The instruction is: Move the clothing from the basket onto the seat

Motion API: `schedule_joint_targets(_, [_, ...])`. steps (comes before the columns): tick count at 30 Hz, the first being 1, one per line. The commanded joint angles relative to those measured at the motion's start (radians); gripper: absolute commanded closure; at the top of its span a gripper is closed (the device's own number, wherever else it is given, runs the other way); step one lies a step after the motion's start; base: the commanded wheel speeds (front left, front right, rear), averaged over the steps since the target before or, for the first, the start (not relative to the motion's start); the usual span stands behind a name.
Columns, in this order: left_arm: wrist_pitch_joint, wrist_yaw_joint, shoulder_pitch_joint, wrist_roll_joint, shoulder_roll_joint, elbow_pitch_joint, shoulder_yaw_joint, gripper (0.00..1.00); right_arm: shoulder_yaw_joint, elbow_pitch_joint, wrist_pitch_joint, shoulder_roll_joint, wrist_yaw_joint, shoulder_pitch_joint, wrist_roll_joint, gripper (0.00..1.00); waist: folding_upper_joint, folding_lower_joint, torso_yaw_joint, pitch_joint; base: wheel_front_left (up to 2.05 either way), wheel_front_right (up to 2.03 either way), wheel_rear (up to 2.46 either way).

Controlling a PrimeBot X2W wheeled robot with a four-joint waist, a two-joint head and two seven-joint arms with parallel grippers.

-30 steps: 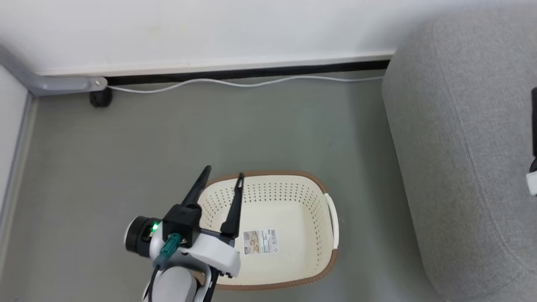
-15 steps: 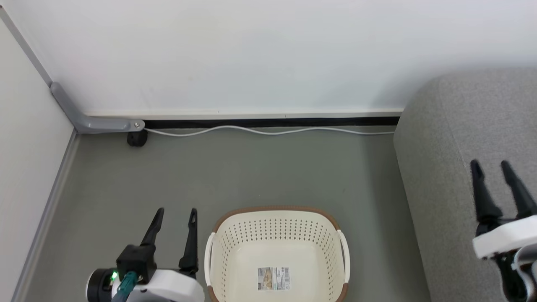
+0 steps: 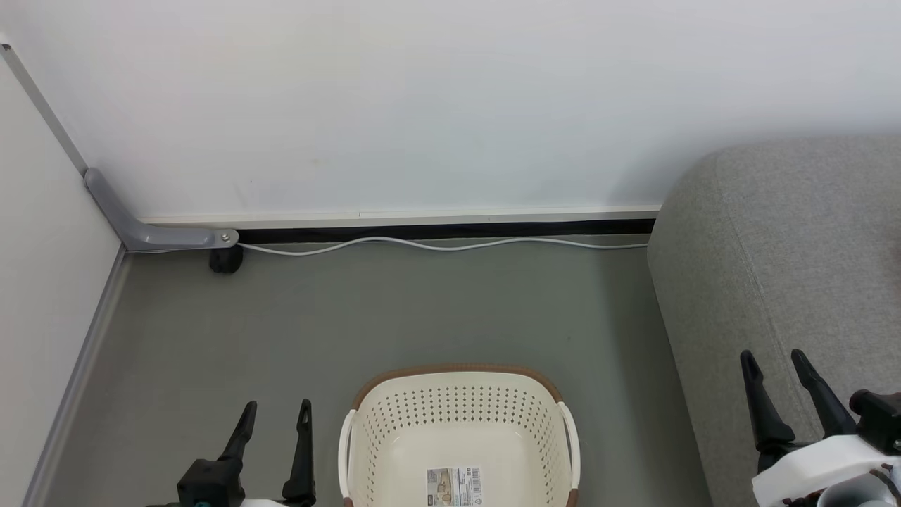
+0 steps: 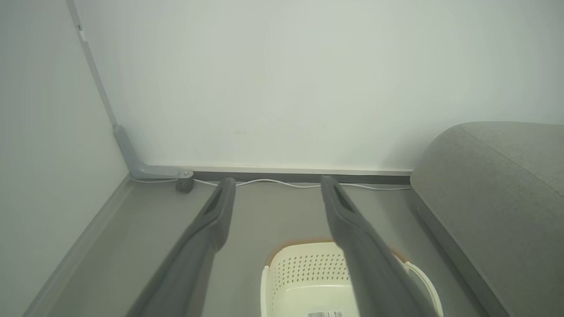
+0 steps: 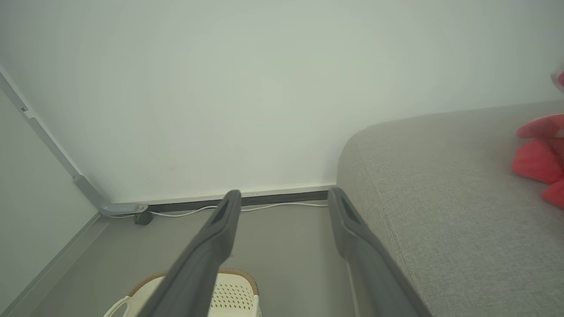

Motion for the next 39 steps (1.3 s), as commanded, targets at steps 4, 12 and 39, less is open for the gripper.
schedule_joint_targets(4, [-0.006,-0.003,-0.013,-0.001,0.004,-0.025,0.031,0.0,0.013,-0.008,-0.006,-0.008,0.003,-0.007,-0.029,0.0,-0.0001,0.0,-0.004,-0.003,0.0,0.0,0.0])
schedule_joint_targets(12, [-0.006,-0.012,-0.02,-0.002,0.004,-0.021,0.036,0.0,0.018,0.005,-0.006,-0.002,0.003,-0.013,-0.037,0.0,-0.0001,0.0,-0.015,-0.001,0.0,0.0,0.0])
schedule_joint_targets(39, [0.048,-0.041,-0.003,-0.187,-0.005,0.049,0.026,1.0,-0.025,0.045,0.048,0.071,0.0,0.03,0.117,1.0,-0.0001,0.0001,-0.025,-0.001,0.0,0.0,0.0])
